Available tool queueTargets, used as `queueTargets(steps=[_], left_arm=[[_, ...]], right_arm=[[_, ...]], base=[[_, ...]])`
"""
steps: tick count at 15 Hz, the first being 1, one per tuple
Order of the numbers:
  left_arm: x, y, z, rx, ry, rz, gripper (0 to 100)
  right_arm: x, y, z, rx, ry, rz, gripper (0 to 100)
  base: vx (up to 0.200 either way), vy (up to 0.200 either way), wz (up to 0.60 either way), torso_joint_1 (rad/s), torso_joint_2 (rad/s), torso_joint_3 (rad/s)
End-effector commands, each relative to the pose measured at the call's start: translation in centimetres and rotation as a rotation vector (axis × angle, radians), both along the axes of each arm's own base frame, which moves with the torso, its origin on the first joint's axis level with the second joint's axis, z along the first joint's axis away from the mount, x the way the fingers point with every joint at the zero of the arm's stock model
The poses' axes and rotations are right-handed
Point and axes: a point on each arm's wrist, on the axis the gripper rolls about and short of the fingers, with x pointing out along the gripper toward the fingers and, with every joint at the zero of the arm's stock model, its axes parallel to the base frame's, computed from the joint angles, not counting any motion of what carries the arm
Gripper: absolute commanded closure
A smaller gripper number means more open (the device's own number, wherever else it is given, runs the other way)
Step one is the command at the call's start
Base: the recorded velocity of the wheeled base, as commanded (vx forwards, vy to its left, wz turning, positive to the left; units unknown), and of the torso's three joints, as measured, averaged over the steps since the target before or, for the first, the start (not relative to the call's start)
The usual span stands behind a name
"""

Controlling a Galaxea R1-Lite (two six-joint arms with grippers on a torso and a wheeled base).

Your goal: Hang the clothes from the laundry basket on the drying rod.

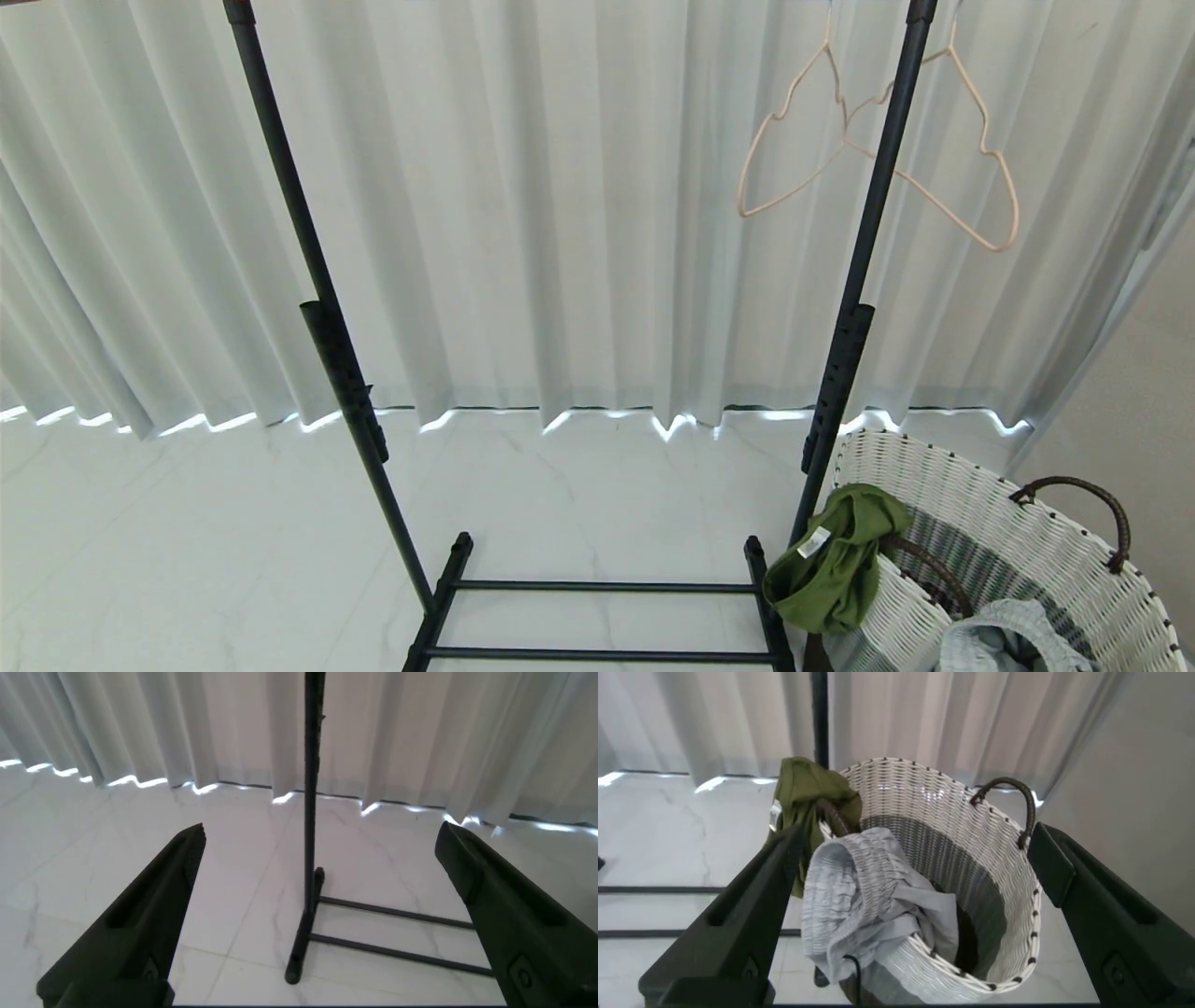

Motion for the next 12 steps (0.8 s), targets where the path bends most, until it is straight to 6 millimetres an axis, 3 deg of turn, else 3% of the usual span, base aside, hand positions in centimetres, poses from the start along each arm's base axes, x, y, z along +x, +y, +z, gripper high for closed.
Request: queueTargets(steps=[1,2,12], left_arm=[[0.01,0.0,0.0,0.001,0.002,-0.001,0],[0.0,0.0,0.0,-0.004,-0.001,0.0,0],[0.02,-0.02,-0.04,0.052,0.012,-0.011,0]], right_arm=[[0.0,0.0,0.0,-0.011,0.0,0.001,0],[0.0,0.01,0.0,-0.018,0.0,0.004,0],[0.42,0.14,0.21,-0.11,0.04,0.096,0]], base=[[0.2,0.0,0.0,0.002,0.0,0.002],[0.2,0.0,0.0,0.002,0.0,0.002],[0.0,0.0,0.0,0.0,0.0,0.0]])
